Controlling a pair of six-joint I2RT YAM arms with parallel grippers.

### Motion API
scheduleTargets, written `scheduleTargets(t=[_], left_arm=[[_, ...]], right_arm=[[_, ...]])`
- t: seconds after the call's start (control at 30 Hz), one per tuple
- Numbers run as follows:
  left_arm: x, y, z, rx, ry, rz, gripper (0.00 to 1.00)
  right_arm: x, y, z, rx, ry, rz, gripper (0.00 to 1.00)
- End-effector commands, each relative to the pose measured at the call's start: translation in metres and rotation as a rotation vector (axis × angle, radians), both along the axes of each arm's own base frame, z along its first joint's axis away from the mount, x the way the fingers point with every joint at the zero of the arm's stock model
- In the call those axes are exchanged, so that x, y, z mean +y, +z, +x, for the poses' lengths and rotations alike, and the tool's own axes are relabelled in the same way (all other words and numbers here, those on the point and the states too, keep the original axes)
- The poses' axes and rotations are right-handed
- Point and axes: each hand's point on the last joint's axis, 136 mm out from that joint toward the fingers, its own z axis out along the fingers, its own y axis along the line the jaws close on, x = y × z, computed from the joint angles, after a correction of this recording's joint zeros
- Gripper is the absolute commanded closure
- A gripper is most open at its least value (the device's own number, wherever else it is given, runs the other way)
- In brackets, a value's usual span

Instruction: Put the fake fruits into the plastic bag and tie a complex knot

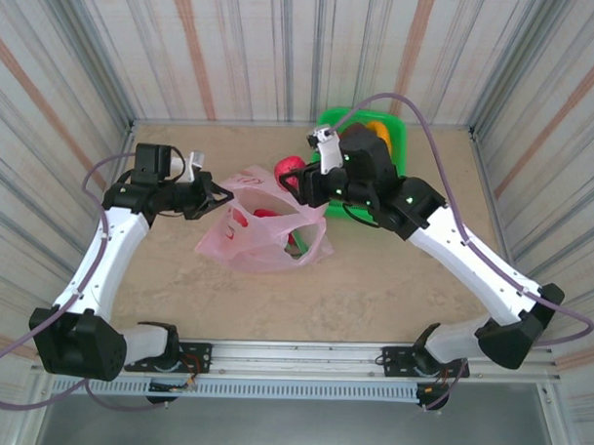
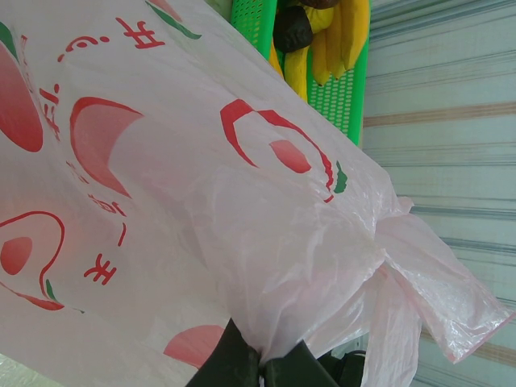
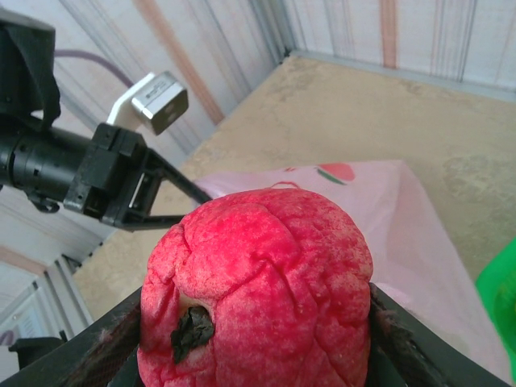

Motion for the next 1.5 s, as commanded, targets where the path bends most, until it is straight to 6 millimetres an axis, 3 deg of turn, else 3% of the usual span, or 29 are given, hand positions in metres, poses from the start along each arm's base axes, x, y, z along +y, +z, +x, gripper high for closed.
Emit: scheduleTargets(t=[0.0,0.2,0.77,1.33,1.47], left_arm=[[0.0,0.011,-0.004,-0.033,-0.003,-0.02,1.0],[0.0,0.01,-0.004,-0.031,-0.004,-0.02,1.0],[-0.002,0.012,-0.007,-0.045,-0.022,-0.024,1.0],[-0.004,0.015,-0.012,-0.058,-0.045,-0.03,1.0],[-0.005,0.017,-0.012,-0.063,-0.049,-0.034,1.0]], right_arm=[[0.02,0.002,-0.011,0.017,0.051,0.014,0.5],[0.045,-0.016,-0.022,0.06,0.108,0.003,0.5],[0.074,-0.065,-0.023,0.206,0.151,-0.018,0.51],[0.042,-0.102,0.021,0.15,0.014,-0.179,0.5],[0.039,-0.116,0.022,0.153,0.02,-0.226,0.51]])
